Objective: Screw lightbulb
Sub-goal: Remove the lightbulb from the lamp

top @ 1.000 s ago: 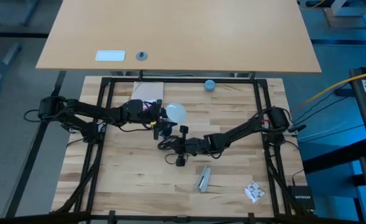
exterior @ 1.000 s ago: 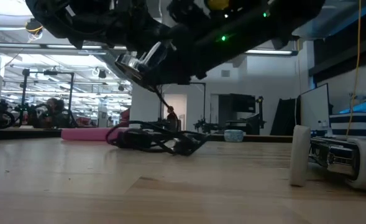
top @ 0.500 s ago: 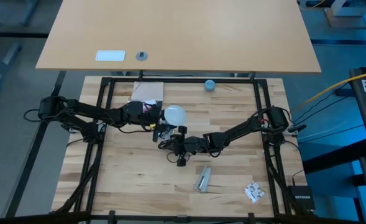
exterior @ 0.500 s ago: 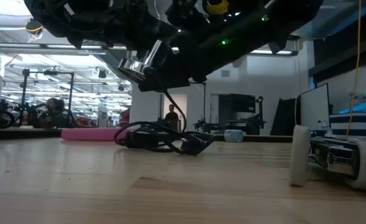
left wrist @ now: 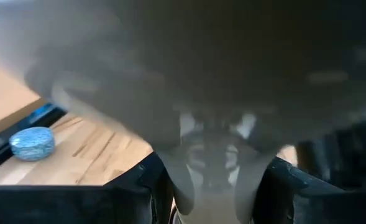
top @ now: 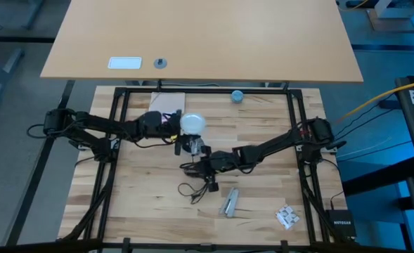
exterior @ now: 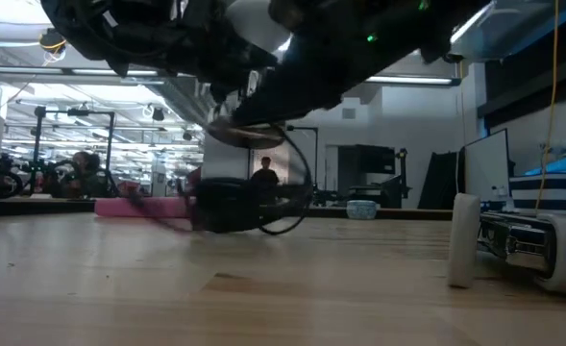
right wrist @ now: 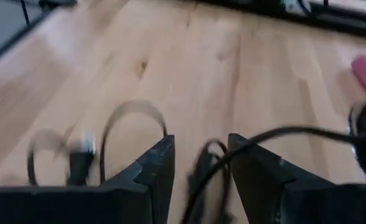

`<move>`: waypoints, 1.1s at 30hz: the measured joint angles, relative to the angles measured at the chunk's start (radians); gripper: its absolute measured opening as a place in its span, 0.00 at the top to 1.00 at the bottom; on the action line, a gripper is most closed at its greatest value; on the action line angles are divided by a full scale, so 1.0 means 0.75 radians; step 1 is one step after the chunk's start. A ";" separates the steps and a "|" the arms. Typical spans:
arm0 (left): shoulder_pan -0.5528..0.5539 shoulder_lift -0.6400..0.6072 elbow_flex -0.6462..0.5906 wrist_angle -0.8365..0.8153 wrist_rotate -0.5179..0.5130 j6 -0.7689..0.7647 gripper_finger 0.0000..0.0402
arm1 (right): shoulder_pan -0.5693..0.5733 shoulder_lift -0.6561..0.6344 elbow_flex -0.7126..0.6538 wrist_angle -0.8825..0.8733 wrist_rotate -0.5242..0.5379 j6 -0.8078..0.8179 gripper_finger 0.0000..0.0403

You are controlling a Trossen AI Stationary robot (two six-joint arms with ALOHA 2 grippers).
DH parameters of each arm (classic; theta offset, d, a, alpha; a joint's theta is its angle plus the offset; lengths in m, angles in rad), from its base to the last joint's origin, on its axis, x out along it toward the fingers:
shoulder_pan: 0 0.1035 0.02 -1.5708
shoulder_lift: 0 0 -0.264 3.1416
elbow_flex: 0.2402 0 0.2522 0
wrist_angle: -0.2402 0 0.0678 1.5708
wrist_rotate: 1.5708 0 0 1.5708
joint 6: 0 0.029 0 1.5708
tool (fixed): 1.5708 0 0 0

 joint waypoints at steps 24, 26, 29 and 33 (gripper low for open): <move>0.007 0.000 -0.001 0.127 0.009 -0.039 0.62 | 0.137 -0.658 0.001 -1.462 0.577 0.301 0.62; 0.002 0.000 -0.001 0.155 0.022 -0.058 0.62 | 0.172 -0.715 0.001 -1.517 0.650 0.328 0.62; 0.000 -0.002 0.000 0.193 0.026 -0.090 0.62 | 0.217 -0.819 0.001 -1.555 0.744 0.328 0.62; 0.001 -0.001 0.000 0.178 0.024 -0.131 0.62 | 0.261 -0.979 0.001 -1.611 0.838 0.320 0.62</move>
